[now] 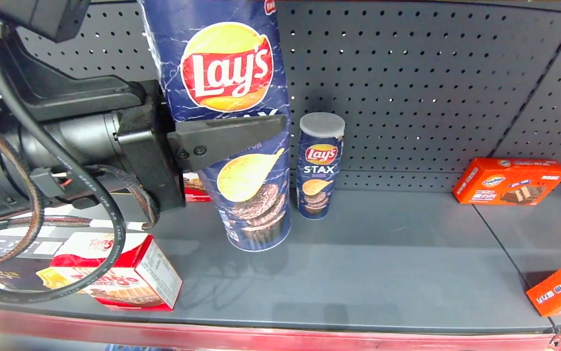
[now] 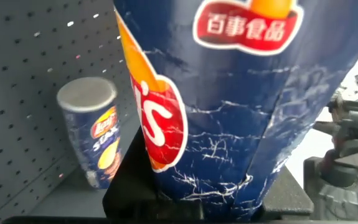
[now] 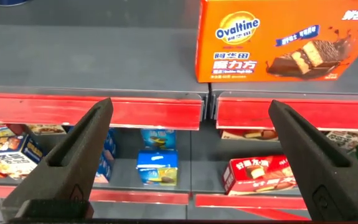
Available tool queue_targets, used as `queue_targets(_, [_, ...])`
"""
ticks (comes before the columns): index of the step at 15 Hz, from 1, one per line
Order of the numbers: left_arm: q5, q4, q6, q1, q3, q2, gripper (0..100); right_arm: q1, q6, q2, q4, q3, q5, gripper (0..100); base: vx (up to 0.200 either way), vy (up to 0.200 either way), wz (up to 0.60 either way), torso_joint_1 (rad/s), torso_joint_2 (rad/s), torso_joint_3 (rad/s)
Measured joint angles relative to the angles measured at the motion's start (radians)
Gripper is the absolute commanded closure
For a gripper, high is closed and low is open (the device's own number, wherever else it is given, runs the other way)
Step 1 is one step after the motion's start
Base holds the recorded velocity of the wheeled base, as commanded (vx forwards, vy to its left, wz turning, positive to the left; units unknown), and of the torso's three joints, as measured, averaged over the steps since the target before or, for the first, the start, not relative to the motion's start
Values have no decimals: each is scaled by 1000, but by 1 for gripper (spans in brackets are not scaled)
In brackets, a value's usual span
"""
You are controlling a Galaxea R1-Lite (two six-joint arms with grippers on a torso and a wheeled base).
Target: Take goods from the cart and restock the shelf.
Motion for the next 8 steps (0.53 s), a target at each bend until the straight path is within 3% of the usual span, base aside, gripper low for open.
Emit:
queue_targets(4, [-1,-21,0,16,-4,29,100,0,0,8,2,-19,37,0,0,0,0,0,0,0])
queue_targets(8, [-5,-70,-1,33,-91,101,100,28,40,226,6,-254,145,0,0,0,0,0,0,0])
